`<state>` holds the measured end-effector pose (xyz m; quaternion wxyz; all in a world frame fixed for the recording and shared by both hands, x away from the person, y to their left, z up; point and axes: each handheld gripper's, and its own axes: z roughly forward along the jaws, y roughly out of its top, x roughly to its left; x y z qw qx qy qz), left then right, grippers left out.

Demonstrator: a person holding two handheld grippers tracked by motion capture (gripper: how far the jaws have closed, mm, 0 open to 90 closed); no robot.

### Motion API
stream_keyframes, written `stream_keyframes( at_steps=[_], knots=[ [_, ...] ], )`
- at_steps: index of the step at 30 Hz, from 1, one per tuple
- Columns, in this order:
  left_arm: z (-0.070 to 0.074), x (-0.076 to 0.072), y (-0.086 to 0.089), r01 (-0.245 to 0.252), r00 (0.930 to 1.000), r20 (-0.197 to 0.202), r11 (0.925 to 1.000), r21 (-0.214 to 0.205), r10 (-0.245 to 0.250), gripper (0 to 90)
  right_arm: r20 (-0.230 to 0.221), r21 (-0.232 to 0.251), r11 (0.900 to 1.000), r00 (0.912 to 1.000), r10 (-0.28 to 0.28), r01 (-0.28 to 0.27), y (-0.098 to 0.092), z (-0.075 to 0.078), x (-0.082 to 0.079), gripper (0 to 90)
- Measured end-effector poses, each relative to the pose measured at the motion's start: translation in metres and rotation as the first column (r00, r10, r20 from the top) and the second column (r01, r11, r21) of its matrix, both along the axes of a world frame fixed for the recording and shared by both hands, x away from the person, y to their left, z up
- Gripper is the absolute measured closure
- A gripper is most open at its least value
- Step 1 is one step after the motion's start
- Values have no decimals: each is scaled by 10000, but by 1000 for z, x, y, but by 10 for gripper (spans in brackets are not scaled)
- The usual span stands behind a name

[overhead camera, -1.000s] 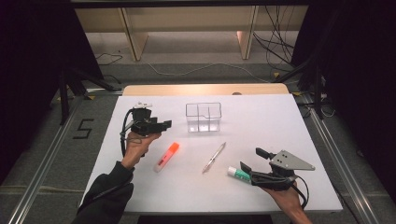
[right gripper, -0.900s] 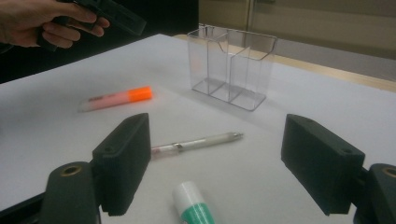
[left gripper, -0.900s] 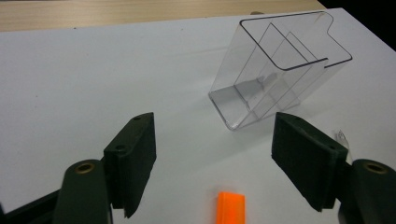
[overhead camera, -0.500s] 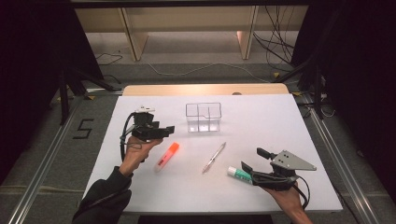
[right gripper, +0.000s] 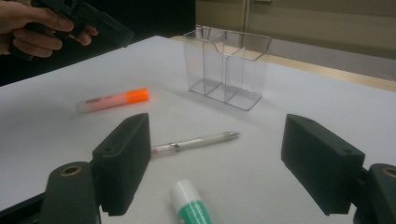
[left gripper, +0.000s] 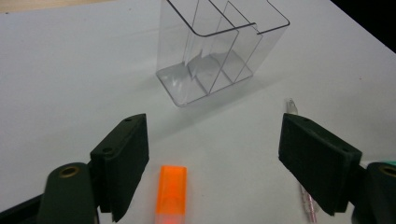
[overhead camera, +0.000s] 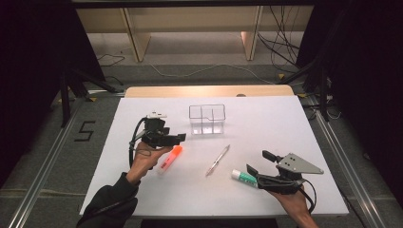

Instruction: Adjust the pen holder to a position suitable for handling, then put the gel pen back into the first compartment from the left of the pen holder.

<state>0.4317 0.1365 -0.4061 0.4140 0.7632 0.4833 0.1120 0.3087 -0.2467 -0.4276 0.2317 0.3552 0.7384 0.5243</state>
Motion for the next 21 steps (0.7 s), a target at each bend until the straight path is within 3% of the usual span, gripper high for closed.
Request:
stream_keyframes(
  at_steps=[11,21],
  knots=[
    [1,-6,-16,463,9989,-41,9988,146,-463,223,35,13,10000,10000,-27,27,0,0,0,251],
    [-1,-6,-35,932,9952,-350,9937,622,-911,223,27,10,10000,10000,-54,54,0,1,-1,251]
  ],
)
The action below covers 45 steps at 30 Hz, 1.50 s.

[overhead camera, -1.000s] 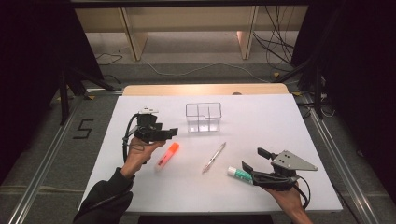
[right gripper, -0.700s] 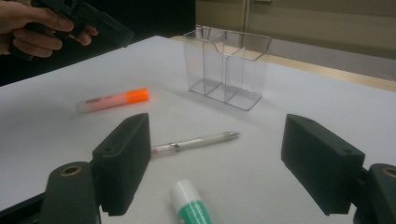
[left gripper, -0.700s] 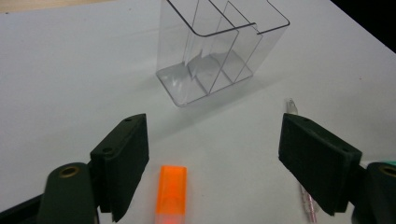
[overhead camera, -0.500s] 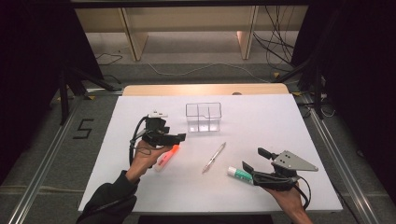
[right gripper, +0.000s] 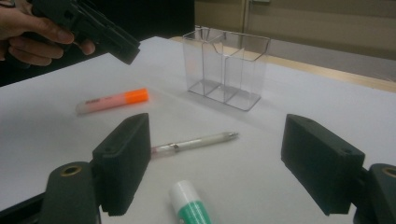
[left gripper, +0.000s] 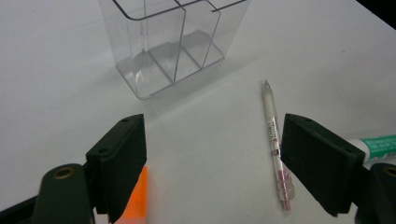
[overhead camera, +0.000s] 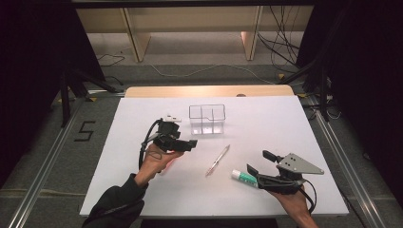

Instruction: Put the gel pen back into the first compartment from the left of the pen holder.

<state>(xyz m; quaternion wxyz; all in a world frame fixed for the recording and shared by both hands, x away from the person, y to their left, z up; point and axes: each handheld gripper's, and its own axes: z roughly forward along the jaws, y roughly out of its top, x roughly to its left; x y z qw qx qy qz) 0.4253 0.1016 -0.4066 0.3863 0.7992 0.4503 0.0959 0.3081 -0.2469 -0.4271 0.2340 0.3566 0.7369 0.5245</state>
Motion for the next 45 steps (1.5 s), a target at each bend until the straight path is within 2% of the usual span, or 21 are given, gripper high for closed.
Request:
stream_keyframes(
  at_steps=[9,16,19,23,32,34,41,45],
  knots=[
    [-4,2,-18,328,9993,-199,9993,164,-325,224,39,62,10000,10000,20,-21,-1,0,1,251],
    [-10,5,-33,597,9973,-446,9978,293,-583,225,101,-77,10000,9999,4,-4,-3,1,-1,251],
    [-11,7,-38,821,9956,-502,9954,489,-796,224,65,-45,10000,9999,-84,84,-4,1,-3,251],
    [-13,7,-43,798,9957,-501,9961,384,-778,221,188,-43,9999,9998,-105,105,-6,2,-4,251],
    [-16,12,-58,1077,9928,-600,9918,684,-1037,217,162,-70,9998,9997,-165,166,-6,2,-5,251],
    [-17,12,-60,1100,9920,-689,9919,638,-1056,214,155,-85,9998,9997,-173,174,-6,2,-6,251],
    [-24,18,-76,1237,9890,-929,9874,983,-1147,205,193,-99,9998,9997,-148,150,-6,2,-7,251],
    [-29,21,-90,1428,9851,-1145,9809,1320,-1280,199,193,-94,9998,9997,-155,157,-6,3,-7,251]
  ],
)
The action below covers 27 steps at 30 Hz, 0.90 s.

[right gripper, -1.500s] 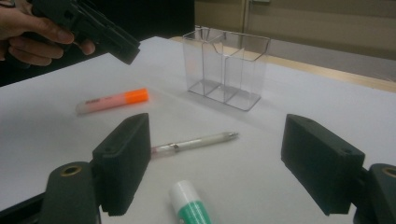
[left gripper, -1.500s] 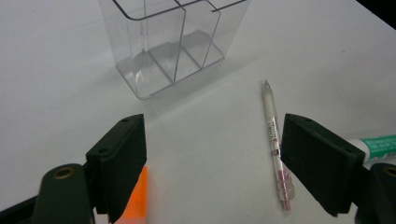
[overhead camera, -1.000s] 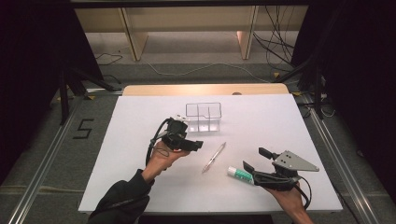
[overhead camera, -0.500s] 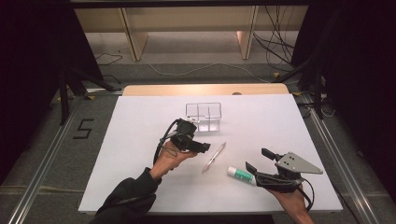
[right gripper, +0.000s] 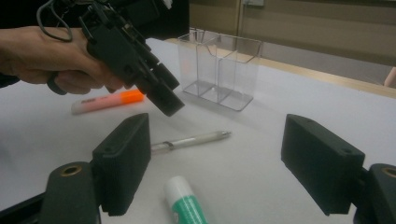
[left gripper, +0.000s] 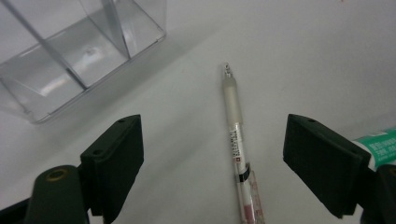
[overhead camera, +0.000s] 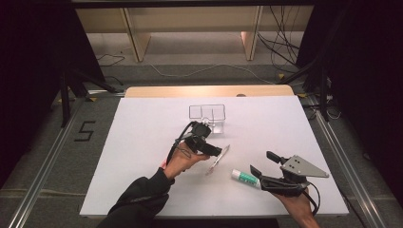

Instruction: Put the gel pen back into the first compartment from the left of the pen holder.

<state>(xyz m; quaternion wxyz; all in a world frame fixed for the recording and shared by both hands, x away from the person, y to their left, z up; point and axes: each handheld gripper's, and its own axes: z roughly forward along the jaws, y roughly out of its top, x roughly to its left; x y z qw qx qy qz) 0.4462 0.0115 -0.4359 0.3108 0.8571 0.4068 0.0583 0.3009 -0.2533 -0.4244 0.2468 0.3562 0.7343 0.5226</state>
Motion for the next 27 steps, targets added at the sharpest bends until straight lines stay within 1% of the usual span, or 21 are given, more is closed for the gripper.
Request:
stream_keyframes(
  at_steps=[1,5,6,8,10,11,12,15,18,19,20,22,23,24,25,27],
  knots=[
    [0,0,0,0,10000,0,10000,0,0,199,-3,-18,10000,10000,-11,11,0,0,0,251],
    [-4,1,-11,274,9995,-150,9992,298,-269,212,-7,-21,10000,10000,-17,17,0,0,-1,251],
    [-6,2,-14,403,9990,-232,9982,452,-392,224,22,-8,10000,10000,-37,37,-1,0,-1,251],
    [-7,2,-15,361,9989,-307,9985,416,-349,239,26,5,10000,10000,-36,36,-1,0,-1,251],
    [-10,4,-18,529,9979,-404,9972,522,-508,252,21,-1,10000,10000,-42,42,-1,0,-2,251],
    [-10,4,-18,529,9979,-404,9972,522,-508,261,20,-13,10000,10000,-35,35,-1,0,-2,251],
    [-11,5,-20,525,9974,-525,9971,544,-497,268,12,-31,10000,10000,-31,31,-1,0,-2,251],
    [-12,6,-21,558,9966,-635,9966,604,-520,299,24,-15,10000,10000,0,0,0,0,-1,251],
    [-13,5,-23,586,9964,-661,9959,696,-540,323,-11,-32,10000,10000,-26,26,0,0,-1,251],
    [-14,5,-25,673,9957,-688,9949,755,-621,342,-40,-23,10000,10000,-38,38,0,0,-1,251],
    [-14,5,-25,673,9957,-688,9949,755,-621,349,-17,-27,10000,10000,-17,16,0,0,-1,251],
    [-15,4,-28,717,9956,-664,9935,884,-659,354,-15,-32,10000,10000,-8,8,0,0,-1,251],
    [-16,4,-30,696,9958,-649,9934,914,-638,376,-12,-41,10000,10000,-2,2,0,0,-1,251],
    [-17,3,-31,751,9954,-658,9927,947,-690,376,-12,-41,10000,10000,-2,2,0,0,-1,251],
    [-17,3,-32,740,9957,-639,9921,1014,-677,409,0,-39,10000,10000,3,-3,0,0,-1,251],
    [-19,2,-37,770,9958,-584,9903,1154,-707,431,16,-32,10000,10000,5,-5,0,0,-1,251]
  ],
)
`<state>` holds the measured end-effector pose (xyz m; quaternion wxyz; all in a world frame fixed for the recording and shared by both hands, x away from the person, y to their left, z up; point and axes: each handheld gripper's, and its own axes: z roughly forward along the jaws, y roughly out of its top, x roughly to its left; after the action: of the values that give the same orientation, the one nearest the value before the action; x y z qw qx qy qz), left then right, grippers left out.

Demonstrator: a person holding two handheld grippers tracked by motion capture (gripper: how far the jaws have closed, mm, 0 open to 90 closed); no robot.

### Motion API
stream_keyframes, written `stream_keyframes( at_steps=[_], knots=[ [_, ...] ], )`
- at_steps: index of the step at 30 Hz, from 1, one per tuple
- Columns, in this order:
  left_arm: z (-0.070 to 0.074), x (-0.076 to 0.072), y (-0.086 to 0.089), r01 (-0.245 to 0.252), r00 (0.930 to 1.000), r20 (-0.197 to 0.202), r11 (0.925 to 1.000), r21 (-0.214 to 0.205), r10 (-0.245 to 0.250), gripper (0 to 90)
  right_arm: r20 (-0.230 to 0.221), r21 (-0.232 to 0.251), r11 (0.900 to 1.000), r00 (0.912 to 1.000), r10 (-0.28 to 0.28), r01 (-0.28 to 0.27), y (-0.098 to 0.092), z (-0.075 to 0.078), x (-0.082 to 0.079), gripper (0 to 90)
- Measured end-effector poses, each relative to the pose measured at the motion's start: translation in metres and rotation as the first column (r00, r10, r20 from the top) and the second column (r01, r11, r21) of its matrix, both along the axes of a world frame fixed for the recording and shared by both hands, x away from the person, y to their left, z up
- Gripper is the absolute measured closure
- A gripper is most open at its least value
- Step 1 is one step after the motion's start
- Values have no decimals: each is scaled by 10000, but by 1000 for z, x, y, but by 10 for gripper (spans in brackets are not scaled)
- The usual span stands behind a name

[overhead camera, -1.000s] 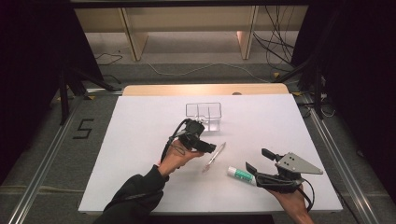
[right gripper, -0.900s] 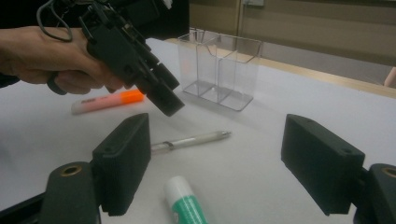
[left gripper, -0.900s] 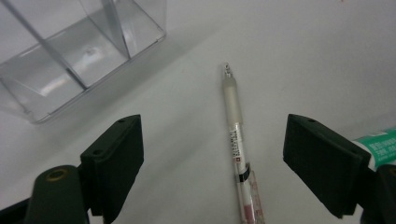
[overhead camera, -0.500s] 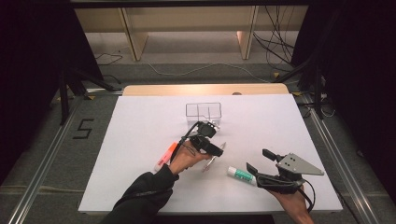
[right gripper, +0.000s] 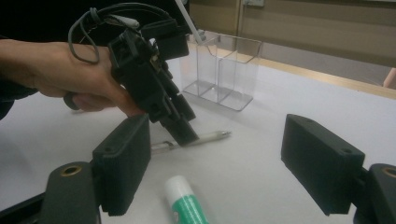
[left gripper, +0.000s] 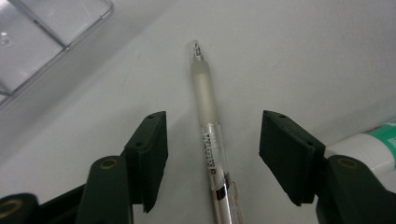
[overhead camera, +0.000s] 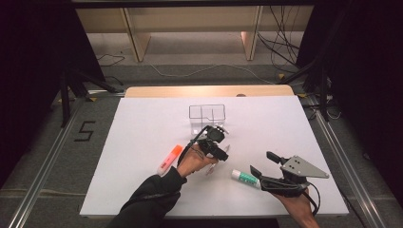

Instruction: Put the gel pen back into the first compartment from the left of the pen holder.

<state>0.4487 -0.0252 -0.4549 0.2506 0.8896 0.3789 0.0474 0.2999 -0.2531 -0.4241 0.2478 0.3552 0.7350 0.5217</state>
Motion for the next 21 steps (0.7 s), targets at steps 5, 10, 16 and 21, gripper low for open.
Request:
stream_keyframes(
  at_steps=[5,10,16,21],
  knots=[
    [-2,1,-2,-43,10000,14,9999,97,43,491,24,-37,10000,10000,2,-2,0,0,0,251],
    [-4,2,-2,30,10000,13,9998,220,-30,535,39,-39,10000,10000,6,-6,0,0,0,251],
    [-8,3,-7,23,9999,-103,9996,294,-20,594,5,-52,10000,10000,-22,22,0,0,0,252],
    [-10,2,-10,59,9999,-123,9987,498,-53,646,11,-45,10000,10000,-8,8,0,0,0,251]
  ],
)
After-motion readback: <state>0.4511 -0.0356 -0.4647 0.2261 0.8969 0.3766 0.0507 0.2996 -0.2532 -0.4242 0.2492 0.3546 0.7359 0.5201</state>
